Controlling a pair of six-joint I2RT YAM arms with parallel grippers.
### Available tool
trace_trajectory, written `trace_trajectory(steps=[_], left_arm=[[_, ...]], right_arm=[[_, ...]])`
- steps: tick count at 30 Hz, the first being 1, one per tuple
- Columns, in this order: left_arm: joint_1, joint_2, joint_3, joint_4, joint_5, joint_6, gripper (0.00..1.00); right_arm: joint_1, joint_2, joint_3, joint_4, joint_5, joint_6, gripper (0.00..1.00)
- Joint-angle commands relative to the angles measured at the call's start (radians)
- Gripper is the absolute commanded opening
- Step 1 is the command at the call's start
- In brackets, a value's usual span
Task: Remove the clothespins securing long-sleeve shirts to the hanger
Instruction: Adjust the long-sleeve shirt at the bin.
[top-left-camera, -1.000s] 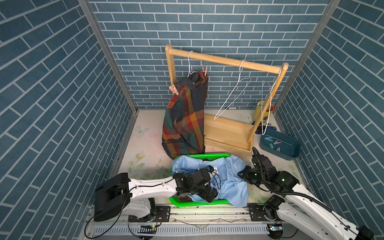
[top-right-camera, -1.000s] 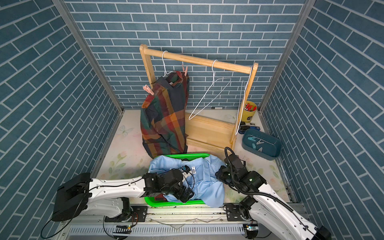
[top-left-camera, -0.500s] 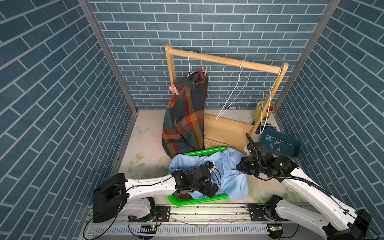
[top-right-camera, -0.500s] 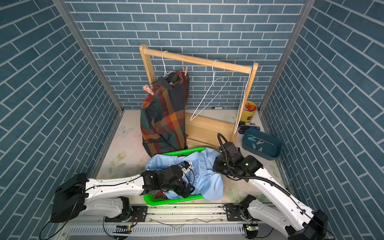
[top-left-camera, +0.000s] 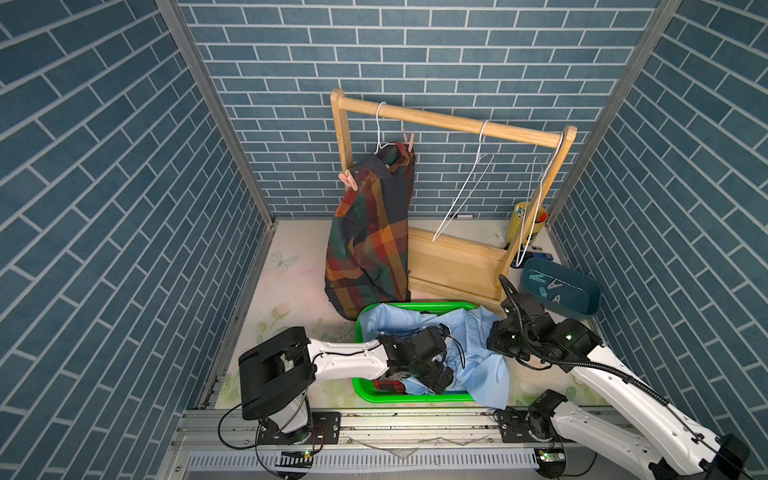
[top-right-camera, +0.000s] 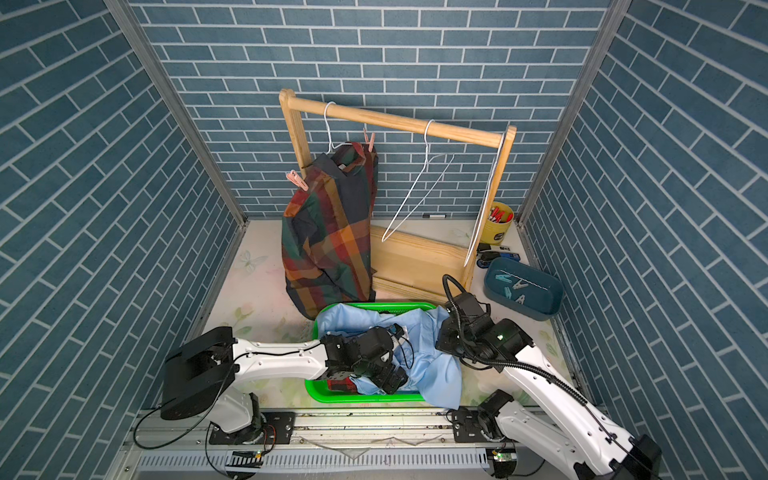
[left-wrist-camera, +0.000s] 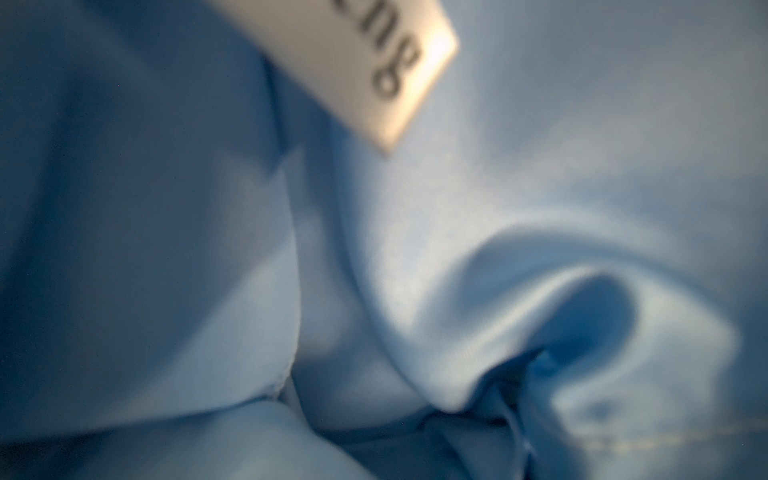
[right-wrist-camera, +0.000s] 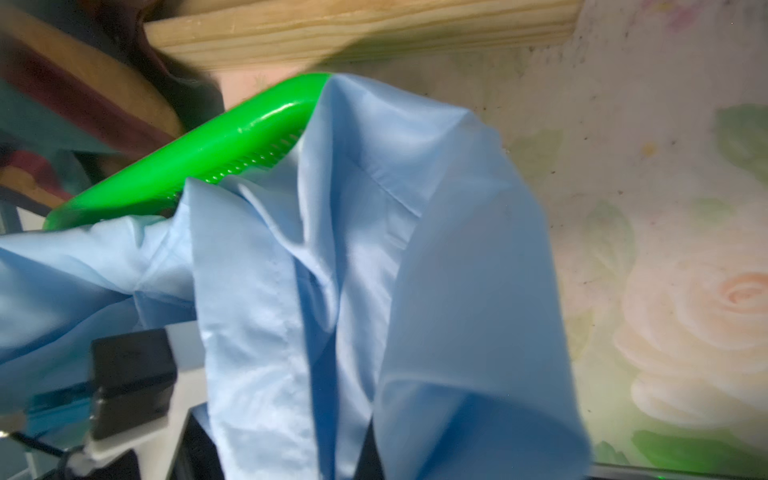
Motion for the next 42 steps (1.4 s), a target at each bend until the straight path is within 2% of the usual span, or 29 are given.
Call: trace_trajectory(steps=[1,5,9,13,19,26,30,31,33,35,38,42], left_arm=[[-0.004,0.111,-0.008,-0.065,0.025,0.071,0.99],[-0.003,0.134,0.067,-0.099,0.035,0.100,0.98],[-0.004,0.059,0.093,-0.176,0.031,0.112,0.98],[-0.012,-0.048,0.079,-0.279,-0.005,0.115,0.99],[-0.010,-0.273,0.038,-0.392,-0.071,0.081,1.00],[-0.005,-0.402,0.078,-0.507,-0.115,0.080,1.00],[0.015,-0.486,0.131,-0.567,-0.168,0.092,1.00],[0.020,-0.508,0.148,-0.582,-0.194,0.097,1.00],[0.037,-0.556,0.189,-0.623,-0.245,0.108,1.00],[0.072,-0.595,0.234,-0.658,-0.255,0.115,1.00],[0.159,-0.632,0.303,-0.695,-0.230,0.124,1.00],[0.223,-0.681,0.383,-0.715,-0.289,0.175,1.00]], right_arm=[[-0.001,-0.017,0.025,-0.042,0.024,0.017,0.00],[-0.002,0.029,0.073,0.038,0.002,-0.006,0.00],[-0.002,0.139,0.153,0.150,-0.045,-0.026,0.00],[-0.002,0.241,0.162,0.228,-0.105,-0.042,0.00],[0.007,0.312,0.040,0.361,-0.114,-0.033,0.00],[0.074,0.408,-0.108,0.496,-0.091,0.000,0.00],[0.101,0.395,-0.157,0.524,-0.064,0.026,0.00],[0.114,0.369,-0.148,0.506,-0.028,0.022,0.03],[0.146,0.290,-0.099,0.422,0.074,0.003,0.33],[0.161,0.220,-0.057,0.360,0.131,-0.023,0.47],[0.165,0.135,-0.010,0.285,0.162,-0.039,0.63],[0.172,0.070,0.036,0.200,0.165,-0.034,0.71]])
